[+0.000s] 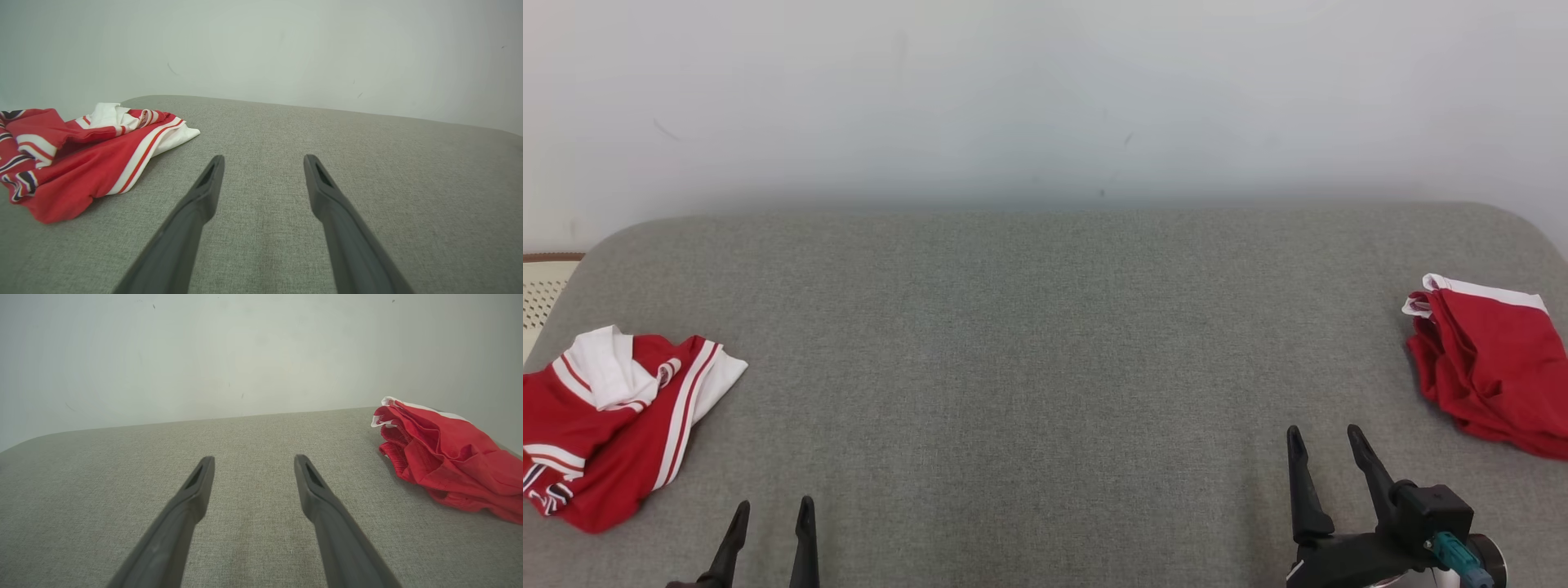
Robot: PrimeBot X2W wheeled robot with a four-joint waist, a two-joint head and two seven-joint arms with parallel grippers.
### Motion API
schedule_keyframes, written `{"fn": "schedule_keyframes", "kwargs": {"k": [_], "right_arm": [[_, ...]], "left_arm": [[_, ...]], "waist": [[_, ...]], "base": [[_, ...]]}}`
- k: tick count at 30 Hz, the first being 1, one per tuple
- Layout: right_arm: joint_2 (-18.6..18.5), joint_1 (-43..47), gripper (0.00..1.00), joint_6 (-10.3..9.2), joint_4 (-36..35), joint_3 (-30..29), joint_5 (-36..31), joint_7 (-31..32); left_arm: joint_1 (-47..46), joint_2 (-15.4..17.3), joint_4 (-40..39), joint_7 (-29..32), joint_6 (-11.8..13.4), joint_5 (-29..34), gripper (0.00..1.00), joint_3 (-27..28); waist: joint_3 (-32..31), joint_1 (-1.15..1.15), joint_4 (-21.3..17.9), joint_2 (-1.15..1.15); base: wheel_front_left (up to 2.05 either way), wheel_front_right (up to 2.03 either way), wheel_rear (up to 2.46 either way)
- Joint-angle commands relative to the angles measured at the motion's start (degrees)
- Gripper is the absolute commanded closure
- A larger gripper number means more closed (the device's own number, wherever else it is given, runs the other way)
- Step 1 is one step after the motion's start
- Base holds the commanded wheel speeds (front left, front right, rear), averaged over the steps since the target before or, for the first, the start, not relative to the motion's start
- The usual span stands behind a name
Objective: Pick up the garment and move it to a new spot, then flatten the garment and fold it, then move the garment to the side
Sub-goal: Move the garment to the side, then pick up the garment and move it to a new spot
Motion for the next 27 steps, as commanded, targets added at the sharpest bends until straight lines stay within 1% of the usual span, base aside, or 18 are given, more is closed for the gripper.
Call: {"fn": "schedule_keyframes", "kwargs": {"k": [1,11,17,21,26,27], "right_arm": [[0.07,1.05,0.0,0.02,-0.25,0.05,-0.19,-0.02],[0.38,1.88,0.0,0.02,0.33,-0.07,-0.07,-0.02],[0.44,1.45,0.0,0.02,0.92,0.43,0.6,-0.02],[0.47,1.39,0.0,0.02,0.52,0.68,0.49,-0.02],[0.48,2.05,0.0,0.02,0.12,1.02,0.53,-0.02],[0.48,2.05,0.0,0.02,0.12,1.02,0.53,-0.02]], "left_arm": [[0.88,0.01,-0.17,-0.07,0.0,0.11,0.0,0.03],[1.78,0.02,0.13,-0.07,1.81,0.54,0.0,-0.08],[1.24,0.01,0.08,-0.07,2.31,0.88,0.0,0.29],[1.38,0.01,0.42,-0.07,3.05,1.1,0.0,0.84],[1.07,0.01,0.75,-0.07,3.28,1.81,0.0,0.92],[1.07,0.01,0.75,-0.07,3.28,1.81,0.0,0.92]], "waist": [[-0.16,0.0,0.18,0.01],[-0.25,0.0,0.57,0.01],[0.28,0.0,1.33,0.01],[0.51,0.0,2.62,0.01],[0.78,0.0,5.9,0.01],[0.78,0.0,5.9,0.01]], "base": [[0.0,0.0,0.0],[0.0,0.0,0.0],[0.0,0.0,0.0],[0.0,0.0,0.0],[0.0,0.0,0.0],[0.0,0.0,0.0]]}}
